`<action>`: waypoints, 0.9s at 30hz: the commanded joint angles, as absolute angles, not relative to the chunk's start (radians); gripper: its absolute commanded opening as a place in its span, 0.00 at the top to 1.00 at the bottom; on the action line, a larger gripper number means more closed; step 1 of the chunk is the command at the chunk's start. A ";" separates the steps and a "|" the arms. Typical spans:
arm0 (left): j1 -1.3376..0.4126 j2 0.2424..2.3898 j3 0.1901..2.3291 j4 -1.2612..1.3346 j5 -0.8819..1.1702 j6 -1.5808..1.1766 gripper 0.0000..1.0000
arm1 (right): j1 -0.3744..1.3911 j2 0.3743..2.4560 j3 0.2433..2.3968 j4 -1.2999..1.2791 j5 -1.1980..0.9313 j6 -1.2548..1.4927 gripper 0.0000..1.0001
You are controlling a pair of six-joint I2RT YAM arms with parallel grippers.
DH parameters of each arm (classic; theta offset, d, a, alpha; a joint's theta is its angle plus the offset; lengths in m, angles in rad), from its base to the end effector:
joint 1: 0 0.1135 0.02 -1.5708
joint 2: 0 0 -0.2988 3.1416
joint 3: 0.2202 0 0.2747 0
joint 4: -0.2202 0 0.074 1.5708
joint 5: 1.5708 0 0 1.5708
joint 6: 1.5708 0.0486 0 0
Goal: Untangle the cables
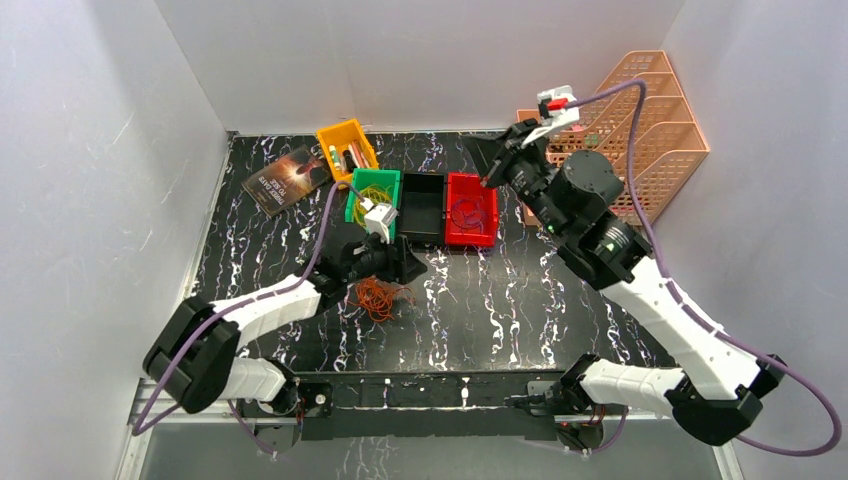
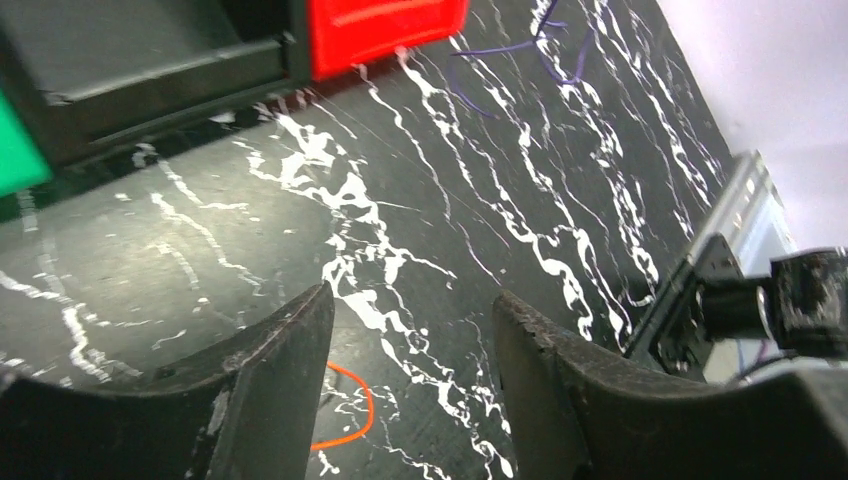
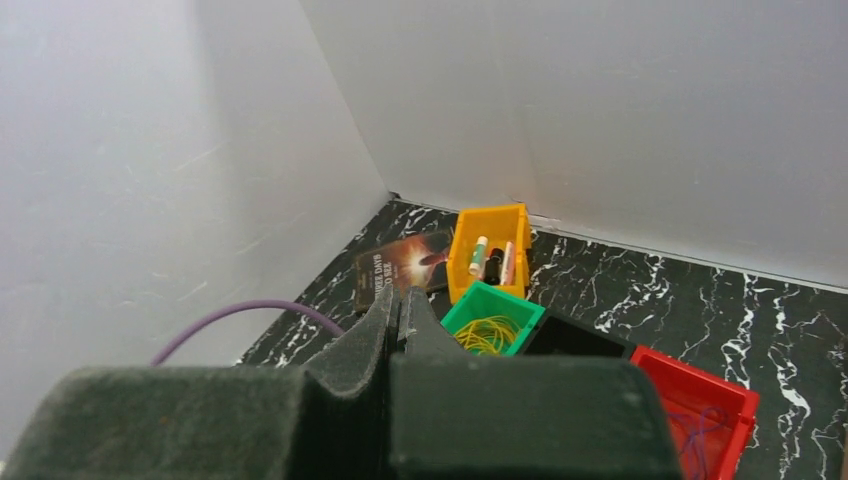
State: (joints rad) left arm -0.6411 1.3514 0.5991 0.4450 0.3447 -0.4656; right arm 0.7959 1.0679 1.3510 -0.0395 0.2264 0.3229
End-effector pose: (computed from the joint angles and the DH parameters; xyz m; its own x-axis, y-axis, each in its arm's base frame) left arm 0.2353 -0.1961 0.2296 -0.5852 -0.0905 -0.8058 0.6248 0.5831 -0.5193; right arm 0.1718 0.1598 0.5371 -0.0125 0.4292 -0.9031 -0.5693 0.7395 0.3593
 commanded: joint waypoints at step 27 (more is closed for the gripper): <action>-0.644 1.202 0.628 0.211 0.081 -0.405 0.35 | 0.584 1.351 1.643 0.088 0.182 0.176 1.00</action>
State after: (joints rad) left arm -0.6411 1.2266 0.5995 0.2188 0.0910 -0.4149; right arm 0.6147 1.3399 1.6028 0.0288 0.2379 0.1558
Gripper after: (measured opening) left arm 0.651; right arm 0.020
